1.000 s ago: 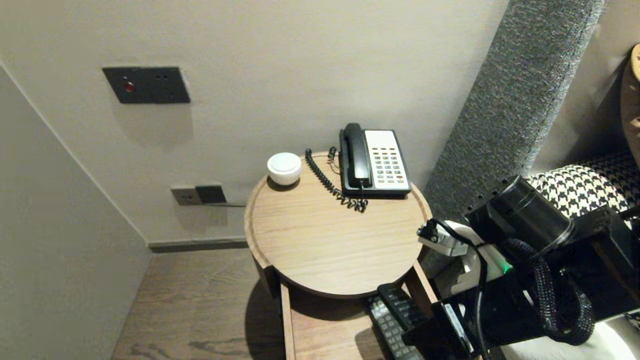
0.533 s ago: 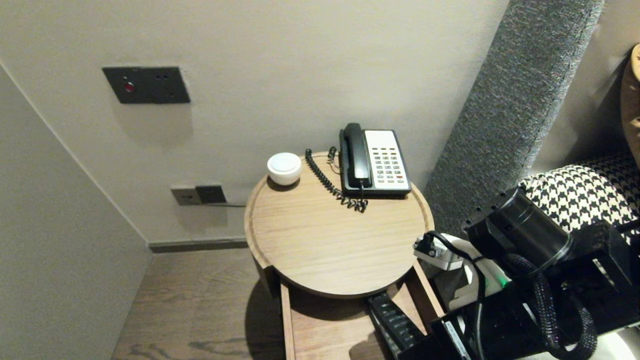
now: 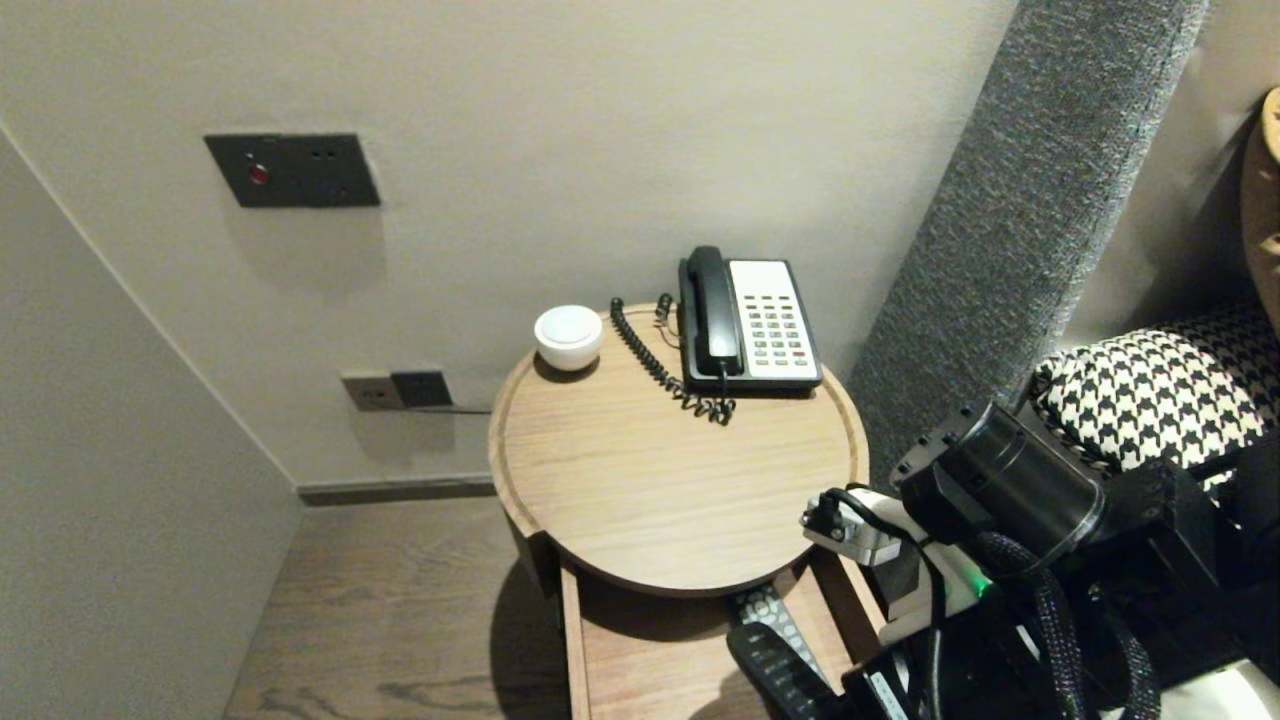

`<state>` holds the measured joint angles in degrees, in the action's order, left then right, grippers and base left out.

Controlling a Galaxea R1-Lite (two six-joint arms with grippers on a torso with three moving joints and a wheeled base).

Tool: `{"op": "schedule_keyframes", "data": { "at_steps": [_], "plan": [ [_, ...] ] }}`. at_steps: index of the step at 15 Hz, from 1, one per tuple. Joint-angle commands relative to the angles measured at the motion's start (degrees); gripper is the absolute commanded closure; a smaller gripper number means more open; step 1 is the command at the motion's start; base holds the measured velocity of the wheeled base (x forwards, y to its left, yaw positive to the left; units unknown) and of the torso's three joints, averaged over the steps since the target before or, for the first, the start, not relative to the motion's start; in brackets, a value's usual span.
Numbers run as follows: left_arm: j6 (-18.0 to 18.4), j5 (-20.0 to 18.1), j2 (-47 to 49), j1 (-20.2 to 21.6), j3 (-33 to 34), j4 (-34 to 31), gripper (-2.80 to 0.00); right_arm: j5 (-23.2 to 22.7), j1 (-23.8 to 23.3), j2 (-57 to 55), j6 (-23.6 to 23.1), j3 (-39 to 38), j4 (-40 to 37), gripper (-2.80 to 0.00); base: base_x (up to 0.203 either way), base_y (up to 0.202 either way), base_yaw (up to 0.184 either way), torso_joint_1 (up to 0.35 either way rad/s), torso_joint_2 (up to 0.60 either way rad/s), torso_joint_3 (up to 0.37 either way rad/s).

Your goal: Put the remote controls on the table in the drawer one by one

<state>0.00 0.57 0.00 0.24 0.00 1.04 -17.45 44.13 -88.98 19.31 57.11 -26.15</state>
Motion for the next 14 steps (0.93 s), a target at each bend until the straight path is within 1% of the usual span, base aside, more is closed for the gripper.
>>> {"op": "schedule_keyframes", "data": {
  "at_steps": [1, 3, 4, 5, 7, 11, 14],
  "plan": [
    [0.0, 0.0, 0.0, 0.0, 0.0, 0.0, 0.00, -0.6, 0.1, -1.3, -0.3, 0.1, -0.9, 0.00, 0.000, 0.000, 0.000, 0.000, 0.00, 0.000],
    [0.0, 0.0, 0.0, 0.0, 0.0, 0.0, 0.00, -1.1, 0.1, -2.2, -0.9, 0.1, -2.0, 0.00, 0.000, 0.000, 0.000, 0.000, 0.00, 0.000],
    [0.0, 0.0, 0.0, 0.0, 0.0, 0.0, 0.00, -1.1, 0.0, -2.7, -2.7, 0.3, -4.2, 0.00, 0.000, 0.000, 0.000, 0.000, 0.00, 0.000],
    [0.0, 0.0, 0.0, 0.0, 0.0, 0.0, 0.00, -1.1, 0.0, -2.7, -2.7, 0.3, -4.3, 0.00, 0.000, 0.000, 0.000, 0.000, 0.00, 0.000],
    [0.0, 0.0, 0.0, 0.0, 0.0, 0.0, 0.00, -1.3, -0.3, -4.2, -4.6, 0.4, -5.1, 0.00, 0.000, 0.000, 0.000, 0.000, 0.00, 0.000],
    [0.0, 0.0, 0.0, 0.0, 0.0, 0.0, 0.00, -2.2, -0.8, -5.8, -5.5, 1.4, -5.1, 0.00, 0.000, 0.000, 0.000, 0.000, 0.00, 0.000],
    [0.0, 0.0, 0.0, 0.0, 0.0, 0.0, 0.00, -2.6, -1.4, -9.4, -6.3, 2.7, -5.0, 0.00, 0.000, 0.000, 0.000, 0.000, 0.00, 0.000]
  ]
}}
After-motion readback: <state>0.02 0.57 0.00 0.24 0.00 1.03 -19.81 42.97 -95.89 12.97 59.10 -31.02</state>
